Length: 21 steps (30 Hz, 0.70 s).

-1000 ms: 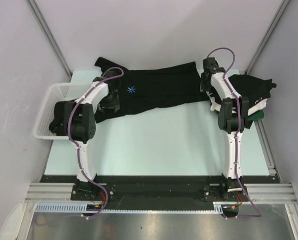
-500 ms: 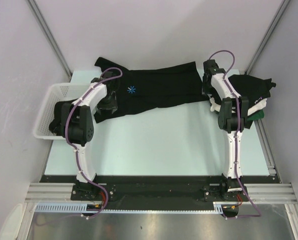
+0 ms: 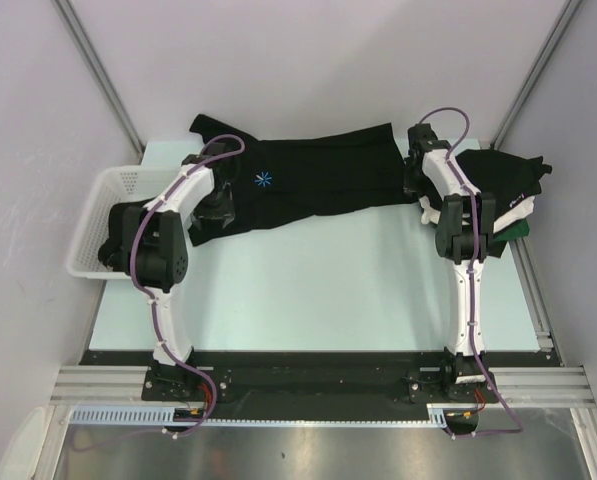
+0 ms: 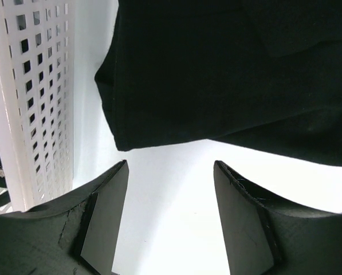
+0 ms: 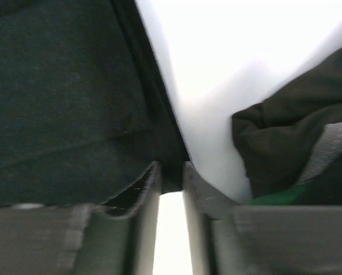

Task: Fold and stack the t-shirts
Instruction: Fold the flattened tshirt in 1/3 of the way

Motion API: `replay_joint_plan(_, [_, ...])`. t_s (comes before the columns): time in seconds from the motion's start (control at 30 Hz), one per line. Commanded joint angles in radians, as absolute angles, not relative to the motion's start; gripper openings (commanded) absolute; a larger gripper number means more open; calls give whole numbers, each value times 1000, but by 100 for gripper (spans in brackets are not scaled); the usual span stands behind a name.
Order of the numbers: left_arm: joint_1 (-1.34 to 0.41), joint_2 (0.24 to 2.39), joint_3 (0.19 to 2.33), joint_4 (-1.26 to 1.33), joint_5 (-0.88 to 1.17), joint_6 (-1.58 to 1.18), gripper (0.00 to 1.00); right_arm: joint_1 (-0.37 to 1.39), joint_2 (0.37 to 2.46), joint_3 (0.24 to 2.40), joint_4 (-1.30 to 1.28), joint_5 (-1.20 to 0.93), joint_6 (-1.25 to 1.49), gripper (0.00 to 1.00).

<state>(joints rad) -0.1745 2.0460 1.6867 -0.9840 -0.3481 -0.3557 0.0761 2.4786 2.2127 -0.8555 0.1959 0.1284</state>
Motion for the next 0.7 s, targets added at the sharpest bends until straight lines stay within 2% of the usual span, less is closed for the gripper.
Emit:
replay_joint_plan(0.0, [-181, 2000, 1721, -997, -370, -380, 66, 67, 2491, 2250, -871, 140, 143, 21])
replay_joint_plan(0.17, [-178, 2002, 1712, -1005, -431, -380, 67, 63, 2490, 2250, -868, 117, 141, 0])
replay_joint_plan(0.4, [-123, 2014, 1694, -1009, -479, -385, 68, 43, 2474, 2244, -867, 103, 141, 0])
replay_joint_plan(0.67, [-103, 2057, 1683, -1000, -439, -383, 70, 32, 2464, 2233, -865, 87, 143, 0])
